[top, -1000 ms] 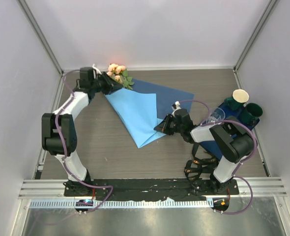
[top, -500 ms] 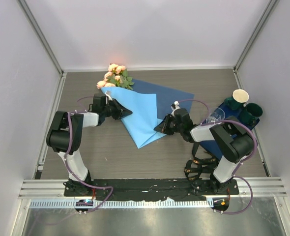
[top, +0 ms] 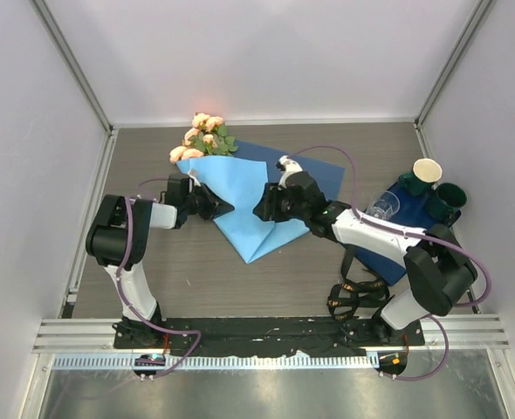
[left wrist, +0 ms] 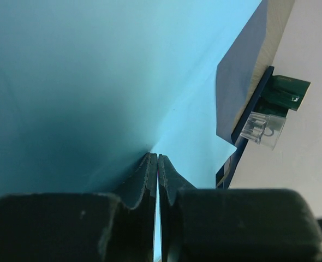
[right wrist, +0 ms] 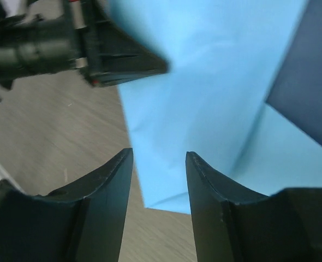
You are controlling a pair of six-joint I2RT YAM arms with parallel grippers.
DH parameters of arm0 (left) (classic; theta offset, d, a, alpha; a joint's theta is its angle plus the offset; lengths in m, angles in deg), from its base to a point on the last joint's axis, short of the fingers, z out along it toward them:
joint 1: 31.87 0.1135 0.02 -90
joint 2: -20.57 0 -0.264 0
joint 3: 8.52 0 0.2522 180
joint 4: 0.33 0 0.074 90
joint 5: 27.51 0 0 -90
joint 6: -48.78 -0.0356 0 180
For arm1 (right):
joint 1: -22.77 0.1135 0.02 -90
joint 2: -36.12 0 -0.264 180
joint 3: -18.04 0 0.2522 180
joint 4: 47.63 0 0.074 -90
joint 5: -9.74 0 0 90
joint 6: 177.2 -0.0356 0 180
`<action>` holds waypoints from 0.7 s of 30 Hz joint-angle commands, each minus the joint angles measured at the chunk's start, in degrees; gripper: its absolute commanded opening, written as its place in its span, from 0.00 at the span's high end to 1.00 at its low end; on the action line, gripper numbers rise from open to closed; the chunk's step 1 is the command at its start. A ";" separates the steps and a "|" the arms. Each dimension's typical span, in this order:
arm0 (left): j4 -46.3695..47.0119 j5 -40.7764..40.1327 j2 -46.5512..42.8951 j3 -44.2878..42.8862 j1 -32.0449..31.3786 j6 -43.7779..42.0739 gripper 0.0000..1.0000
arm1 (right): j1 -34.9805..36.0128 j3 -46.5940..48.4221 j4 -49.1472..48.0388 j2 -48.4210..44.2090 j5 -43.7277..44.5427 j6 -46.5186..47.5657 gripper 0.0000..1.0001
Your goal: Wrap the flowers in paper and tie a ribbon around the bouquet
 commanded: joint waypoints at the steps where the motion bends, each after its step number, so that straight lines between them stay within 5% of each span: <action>1: 2.53 -0.74 0.45 -0.04 0.30 -2.00 0.93 | 3.49 2.82 -0.88 2.50 -4.92 1.32 0.50; 14: 1.65 0.84 -0.07 -1.62 0.31 -2.53 0.93 | 3.75 -5.79 -19.97 15.35 -13.86 -6.52 0.87; 17: 0.07 1.28 -1.66 -2.85 0.31 -2.45 0.84 | 3.75 -8.52 -20.85 15.35 -12.19 -7.66 0.91; 19: 5.74 3.47 -4.20 -0.93 0.83 3.15 0.66 | 3.75 -9.40 -21.73 15.78 -11.66 -8.55 0.92; 21: 11.28 2.26 -7.88 1.53 1.44 7.99 0.61 | 3.75 -9.14 -20.86 15.88 -10.87 -8.55 0.93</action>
